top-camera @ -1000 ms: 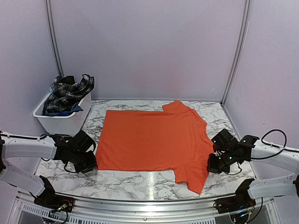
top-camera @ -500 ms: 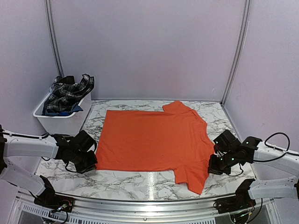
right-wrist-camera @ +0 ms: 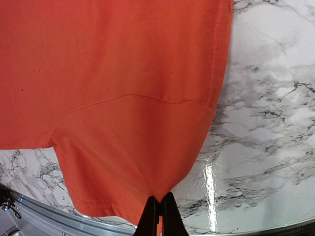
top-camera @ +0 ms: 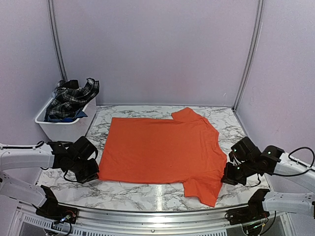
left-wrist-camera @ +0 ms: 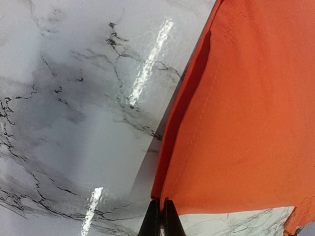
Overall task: Fold and stack the mixed laundry pile
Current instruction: Pick up the flattened T-shirt from the center of the board.
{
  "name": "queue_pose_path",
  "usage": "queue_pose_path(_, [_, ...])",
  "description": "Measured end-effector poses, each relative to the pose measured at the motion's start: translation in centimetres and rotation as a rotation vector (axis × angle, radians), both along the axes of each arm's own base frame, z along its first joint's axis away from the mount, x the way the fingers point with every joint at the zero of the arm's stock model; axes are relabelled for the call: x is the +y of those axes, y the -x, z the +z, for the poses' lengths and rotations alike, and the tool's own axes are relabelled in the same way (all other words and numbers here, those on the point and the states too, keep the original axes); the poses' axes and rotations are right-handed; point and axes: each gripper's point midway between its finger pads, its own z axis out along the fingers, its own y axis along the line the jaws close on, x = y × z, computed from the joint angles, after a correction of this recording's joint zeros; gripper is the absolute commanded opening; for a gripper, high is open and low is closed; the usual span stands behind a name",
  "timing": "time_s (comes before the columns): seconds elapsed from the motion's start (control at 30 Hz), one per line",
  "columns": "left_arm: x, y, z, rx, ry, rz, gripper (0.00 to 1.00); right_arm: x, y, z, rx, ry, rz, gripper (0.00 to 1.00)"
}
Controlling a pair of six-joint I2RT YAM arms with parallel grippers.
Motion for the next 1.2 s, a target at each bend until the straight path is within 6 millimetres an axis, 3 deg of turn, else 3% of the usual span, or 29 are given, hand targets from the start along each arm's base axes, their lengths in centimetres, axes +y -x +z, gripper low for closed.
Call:
queue_pose_path(0.33, [-2.1, -3.5, 4.3, -0.083, 0.052, -0.007, 0.0, -0.8, -1.9, 1.4, -0.011, -0.001, -0.073, 0.0])
queue_pose_path(0.5, [-1.6, -5.1, 4.4, -0.082, 0.03, 0.004, 0.0, -2.0, -2.8, 0.8, 0.024, 0.025, -0.111, 0.0])
queue_pose_path(0.7, [-1.1, -6.9, 4.6, -0.083, 0.015, 0.006, 0.0, -1.9, -4.4, 0.8, 0.045, 0.029, -0.098, 0.0])
queue_pose_path(0.8, [-1.4, -7.2, 4.4, -0.07, 0.015, -0.005, 0.0, -1.1, -4.6, 0.6, 0.058, 0.002, -0.057, 0.28])
queue_pose_path(0.93, [-1.5, -6.9, 3.7, -0.043, 0.012, -0.025, 0.0, 0.1, -3.9, 0.2, 0.07, -0.064, 0.008, 0.51])
queue_pose_path(1.1, [-1.4, -6.5, 3.3, -0.029, 0.012, -0.029, 0.0, 0.1, -1.0, -0.6, 0.075, -0.124, 0.05, 0.63])
queue_pose_path(1.2, [-1.2, -6.0, 2.8, -0.016, 0.005, -0.029, 0.0, 0.1, 0.5, -1.1, 0.076, -0.152, 0.064, 0.64])
